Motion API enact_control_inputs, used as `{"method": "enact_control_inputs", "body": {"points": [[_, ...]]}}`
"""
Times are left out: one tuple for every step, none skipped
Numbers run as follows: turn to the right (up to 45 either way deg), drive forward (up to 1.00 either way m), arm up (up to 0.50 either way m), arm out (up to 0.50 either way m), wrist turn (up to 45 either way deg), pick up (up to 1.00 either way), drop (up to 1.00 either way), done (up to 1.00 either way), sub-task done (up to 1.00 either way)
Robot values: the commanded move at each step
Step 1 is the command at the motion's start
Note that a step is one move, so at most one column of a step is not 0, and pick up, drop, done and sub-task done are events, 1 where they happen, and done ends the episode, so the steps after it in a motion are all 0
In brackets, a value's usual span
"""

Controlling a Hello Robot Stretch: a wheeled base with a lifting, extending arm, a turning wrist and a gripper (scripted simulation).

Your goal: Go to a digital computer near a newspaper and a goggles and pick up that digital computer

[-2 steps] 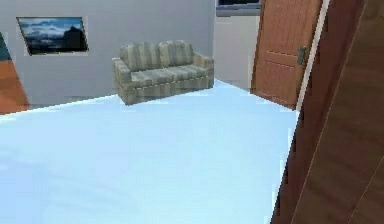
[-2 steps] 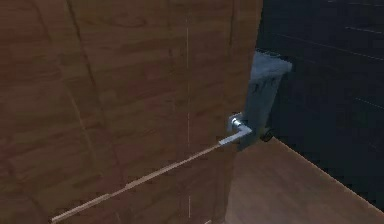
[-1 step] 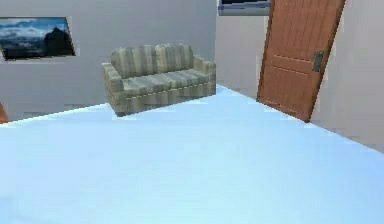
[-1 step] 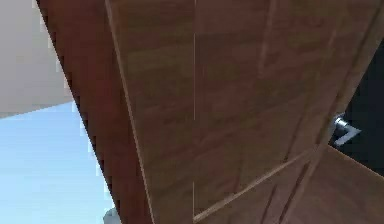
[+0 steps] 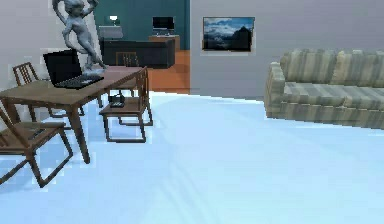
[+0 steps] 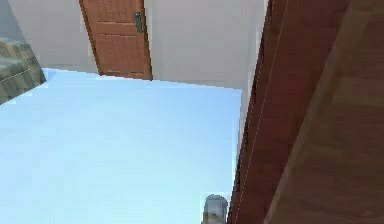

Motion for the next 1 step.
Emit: {"method": "enact_control_inputs", "body": {"points": [[-18.0,0.0,0.0,0.0,0.0,0.0,0.0,0.0,0.0]]}}
